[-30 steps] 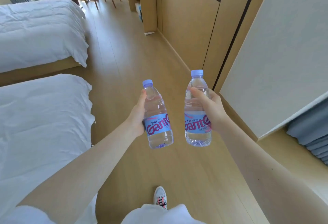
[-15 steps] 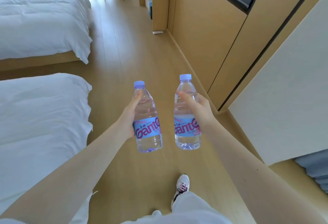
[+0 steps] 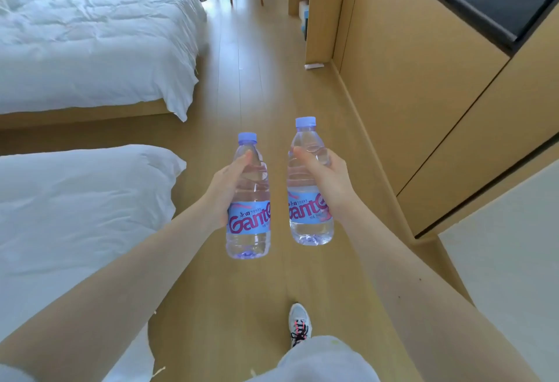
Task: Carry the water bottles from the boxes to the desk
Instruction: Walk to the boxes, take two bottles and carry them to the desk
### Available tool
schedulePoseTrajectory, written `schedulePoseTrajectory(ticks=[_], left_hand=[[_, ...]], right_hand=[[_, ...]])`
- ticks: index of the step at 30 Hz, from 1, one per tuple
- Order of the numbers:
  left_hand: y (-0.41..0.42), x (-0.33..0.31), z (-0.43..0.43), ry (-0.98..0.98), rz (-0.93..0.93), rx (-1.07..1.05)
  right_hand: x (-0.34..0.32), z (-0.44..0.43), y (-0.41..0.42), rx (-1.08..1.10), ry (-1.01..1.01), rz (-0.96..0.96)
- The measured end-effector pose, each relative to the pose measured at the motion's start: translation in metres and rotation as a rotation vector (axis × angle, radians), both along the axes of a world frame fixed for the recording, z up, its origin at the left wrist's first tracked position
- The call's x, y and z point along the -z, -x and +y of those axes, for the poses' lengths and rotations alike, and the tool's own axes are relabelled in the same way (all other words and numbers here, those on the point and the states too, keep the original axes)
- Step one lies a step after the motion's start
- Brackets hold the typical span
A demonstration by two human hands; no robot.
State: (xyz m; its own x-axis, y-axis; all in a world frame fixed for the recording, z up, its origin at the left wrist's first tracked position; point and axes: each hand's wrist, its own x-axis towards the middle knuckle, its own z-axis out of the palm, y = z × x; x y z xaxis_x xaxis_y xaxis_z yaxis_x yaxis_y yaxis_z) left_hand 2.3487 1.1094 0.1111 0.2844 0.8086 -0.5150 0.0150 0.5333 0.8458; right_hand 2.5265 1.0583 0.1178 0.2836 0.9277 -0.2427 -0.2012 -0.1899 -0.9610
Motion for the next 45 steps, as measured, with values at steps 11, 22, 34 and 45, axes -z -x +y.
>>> schedulePoseTrajectory(ticks=[11, 22, 34, 45], left_hand=[[-0.083, -0.005, 0.105, -0.015, 0.098, -0.122], [-0.106, 0.004, 0.187, -0.005, 0.047, -0.036], [-0.098, -0.003, 0.356, -0.024, -0.018, 0.000], [-0.087, -0.014, 0.470, -0.048, -0.090, -0.024]], right_hand=[[0.009, 0.116, -0.078, 0.004, 0.026, 0.057], [0.023, 0.189, -0.097, 0.054, 0.093, 0.013], [-0.005, 0.340, -0.088, 0.112, 0.080, -0.092], [-0.015, 0.461, -0.072, 0.096, 0.038, -0.138]])
